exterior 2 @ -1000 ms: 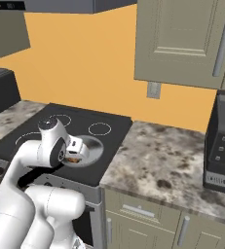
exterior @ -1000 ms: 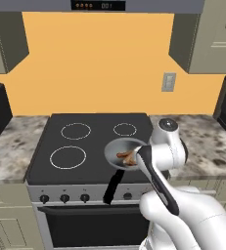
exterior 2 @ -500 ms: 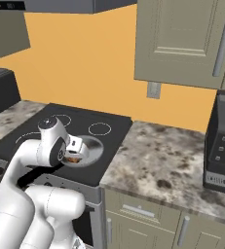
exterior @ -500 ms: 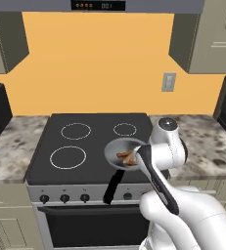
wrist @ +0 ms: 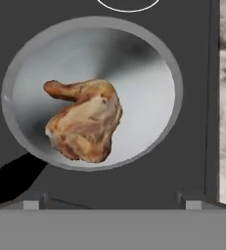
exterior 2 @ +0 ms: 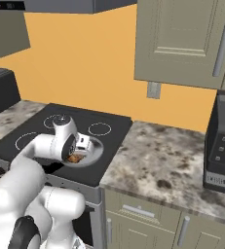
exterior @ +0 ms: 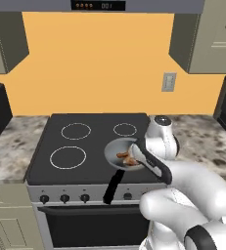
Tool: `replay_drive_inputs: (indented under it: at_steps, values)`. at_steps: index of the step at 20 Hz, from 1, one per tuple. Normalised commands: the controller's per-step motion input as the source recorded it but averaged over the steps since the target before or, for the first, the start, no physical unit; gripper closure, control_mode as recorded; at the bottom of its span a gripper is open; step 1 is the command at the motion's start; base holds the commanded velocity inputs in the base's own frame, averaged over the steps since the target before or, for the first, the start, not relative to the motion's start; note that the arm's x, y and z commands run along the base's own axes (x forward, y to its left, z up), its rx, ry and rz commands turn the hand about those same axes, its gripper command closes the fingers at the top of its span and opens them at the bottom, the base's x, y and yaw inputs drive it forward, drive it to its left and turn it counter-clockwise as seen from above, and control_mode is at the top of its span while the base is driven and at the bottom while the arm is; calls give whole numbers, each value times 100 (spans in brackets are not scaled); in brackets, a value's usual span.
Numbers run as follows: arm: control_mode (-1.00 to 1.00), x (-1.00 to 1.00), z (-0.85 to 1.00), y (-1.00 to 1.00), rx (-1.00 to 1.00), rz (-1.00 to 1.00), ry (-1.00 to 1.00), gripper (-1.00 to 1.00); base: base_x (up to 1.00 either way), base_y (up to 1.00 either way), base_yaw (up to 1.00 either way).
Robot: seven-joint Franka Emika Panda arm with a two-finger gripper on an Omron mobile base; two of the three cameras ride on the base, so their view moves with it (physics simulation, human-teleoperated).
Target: Take the chicken drumsticks from the pan and place one on each plate on the dining counter.
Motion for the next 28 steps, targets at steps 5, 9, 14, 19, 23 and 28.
replay_drive_inputs:
  at_steps: [5,9,14,19,23,28]
  values:
    - [-100,65,6,7,0,2,25,-100,0,0,0]
    - [-100,44,1,9,0,0,15,-100,0,0,0]
    - [-100,7,-2,29,-1,26,1,-100,0,0,0]
    - [-100,6,-4,28,-11,54,2,-100,0,0,0]
    - [-100,0,-20,16,-16,56,0,-100,0,0,0]
    - [-100,8,-26,12,-1,35,0,-100,0,0,0]
